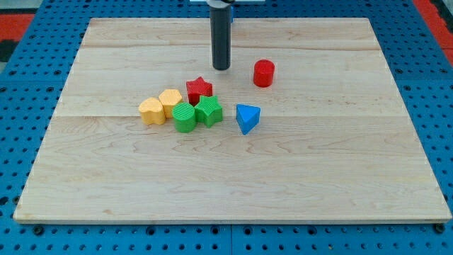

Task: Push the red circle towards the right center

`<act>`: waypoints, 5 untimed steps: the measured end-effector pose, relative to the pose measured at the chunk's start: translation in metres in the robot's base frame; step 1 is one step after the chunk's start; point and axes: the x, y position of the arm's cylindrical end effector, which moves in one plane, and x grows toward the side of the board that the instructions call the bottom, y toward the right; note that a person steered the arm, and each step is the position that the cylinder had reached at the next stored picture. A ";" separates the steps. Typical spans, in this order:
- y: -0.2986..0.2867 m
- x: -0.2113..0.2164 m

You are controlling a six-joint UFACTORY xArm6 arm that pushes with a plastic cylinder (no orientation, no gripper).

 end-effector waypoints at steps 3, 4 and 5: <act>0.022 -0.003; 0.006 0.030; 0.098 0.036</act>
